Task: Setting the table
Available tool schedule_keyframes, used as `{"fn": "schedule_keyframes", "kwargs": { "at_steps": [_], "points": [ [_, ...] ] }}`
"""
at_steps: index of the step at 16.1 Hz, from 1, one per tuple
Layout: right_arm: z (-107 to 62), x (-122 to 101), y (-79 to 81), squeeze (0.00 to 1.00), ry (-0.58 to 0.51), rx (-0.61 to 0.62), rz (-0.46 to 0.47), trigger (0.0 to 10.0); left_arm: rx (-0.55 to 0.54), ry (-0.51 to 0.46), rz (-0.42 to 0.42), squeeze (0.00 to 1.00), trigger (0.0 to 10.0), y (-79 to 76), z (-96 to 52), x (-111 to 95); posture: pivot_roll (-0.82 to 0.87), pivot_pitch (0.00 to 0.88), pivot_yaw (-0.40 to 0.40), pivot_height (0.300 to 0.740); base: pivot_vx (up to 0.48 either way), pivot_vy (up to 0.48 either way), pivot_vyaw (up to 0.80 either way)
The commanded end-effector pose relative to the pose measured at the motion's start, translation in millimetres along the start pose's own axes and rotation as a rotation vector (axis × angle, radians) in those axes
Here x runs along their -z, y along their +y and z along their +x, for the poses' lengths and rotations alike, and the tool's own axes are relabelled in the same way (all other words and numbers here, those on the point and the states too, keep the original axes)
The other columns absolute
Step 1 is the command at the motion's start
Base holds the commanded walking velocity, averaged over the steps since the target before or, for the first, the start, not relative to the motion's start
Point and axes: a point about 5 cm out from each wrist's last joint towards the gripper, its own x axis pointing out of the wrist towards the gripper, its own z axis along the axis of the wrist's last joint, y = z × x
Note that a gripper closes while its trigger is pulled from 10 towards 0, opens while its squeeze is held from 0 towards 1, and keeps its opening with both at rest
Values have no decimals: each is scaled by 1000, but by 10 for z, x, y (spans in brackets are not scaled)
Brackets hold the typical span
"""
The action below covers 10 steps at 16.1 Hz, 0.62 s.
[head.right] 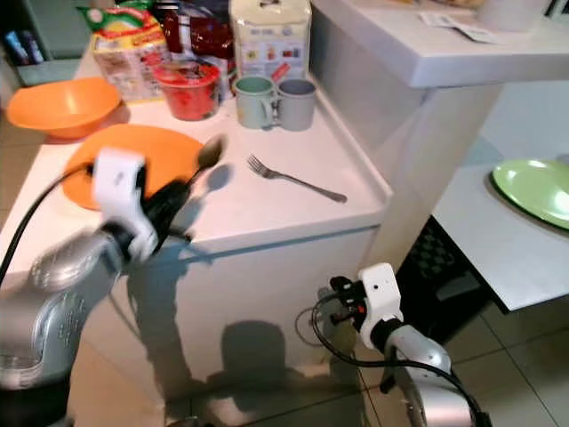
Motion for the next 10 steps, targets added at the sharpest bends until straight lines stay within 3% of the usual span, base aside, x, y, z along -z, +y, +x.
{"fn": "schedule_keyframes", "kwargs": {
  "at_steps": [1,10],
  "points": [
    [-5,-55,-2,0,-11,11,-3,10000,-22,-1,-2,0,0,16,7,37,18,0,-1,740,0,0,0],
    [15,-235,61,0,-60,23,-19,10000,-3,-86,18,0,0,-76,-14,-86,23,0,-4,740,0,0,0]
  ]
}}
